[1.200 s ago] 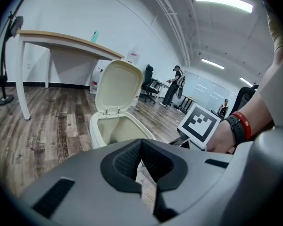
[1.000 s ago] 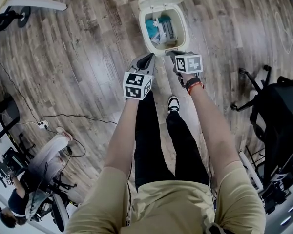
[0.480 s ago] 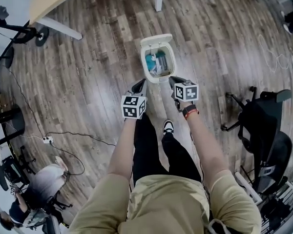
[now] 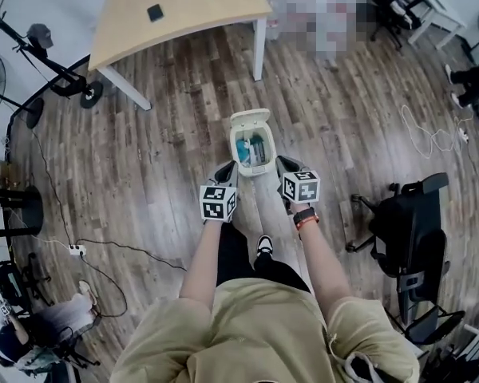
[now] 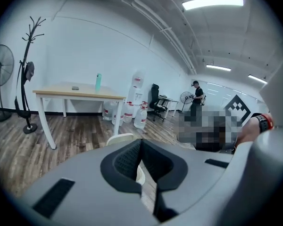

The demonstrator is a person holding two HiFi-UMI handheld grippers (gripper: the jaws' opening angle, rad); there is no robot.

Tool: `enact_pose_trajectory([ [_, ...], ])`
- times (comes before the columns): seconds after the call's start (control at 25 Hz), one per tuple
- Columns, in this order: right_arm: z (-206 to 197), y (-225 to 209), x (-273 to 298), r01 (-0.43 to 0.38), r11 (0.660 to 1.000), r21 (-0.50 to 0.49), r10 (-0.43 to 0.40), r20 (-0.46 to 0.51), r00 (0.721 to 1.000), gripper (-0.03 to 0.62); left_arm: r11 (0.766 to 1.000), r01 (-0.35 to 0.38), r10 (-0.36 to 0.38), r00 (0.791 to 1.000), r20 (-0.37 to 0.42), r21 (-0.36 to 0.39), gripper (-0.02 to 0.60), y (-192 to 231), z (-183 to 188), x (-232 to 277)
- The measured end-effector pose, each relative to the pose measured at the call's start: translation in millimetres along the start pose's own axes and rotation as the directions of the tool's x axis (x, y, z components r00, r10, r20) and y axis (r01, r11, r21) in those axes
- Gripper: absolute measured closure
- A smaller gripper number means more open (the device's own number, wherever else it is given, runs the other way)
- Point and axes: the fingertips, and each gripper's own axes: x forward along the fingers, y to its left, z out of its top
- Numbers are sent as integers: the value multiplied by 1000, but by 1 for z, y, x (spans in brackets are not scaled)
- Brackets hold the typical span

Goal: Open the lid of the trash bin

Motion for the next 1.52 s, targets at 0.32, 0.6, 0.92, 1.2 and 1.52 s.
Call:
enact_pose_trajectory([
  [0.32,47,52,-91,-44,997,-57,50,107,993,581,999,-46,44,992,114,13,558,-47,73,-79],
  [0.6,84,76,-157,-45,996,-80,62,219,974,580,996,-75,64,979,195,49,558,-73,110,-127],
  [0.92,109,97,-225,-38,991,-130,78,316,946,580,985,-144,112,953,283,95,558,-101,135,-185],
  [1.2,137,117,-264,3,979,-204,84,419,904,580,977,-188,139,920,367,100,558,-109,163,-224],
  [1.52,157,140,-292,26,967,-254,119,535,836,580,971,-211,143,888,436,113,558,-117,179,-245],
])
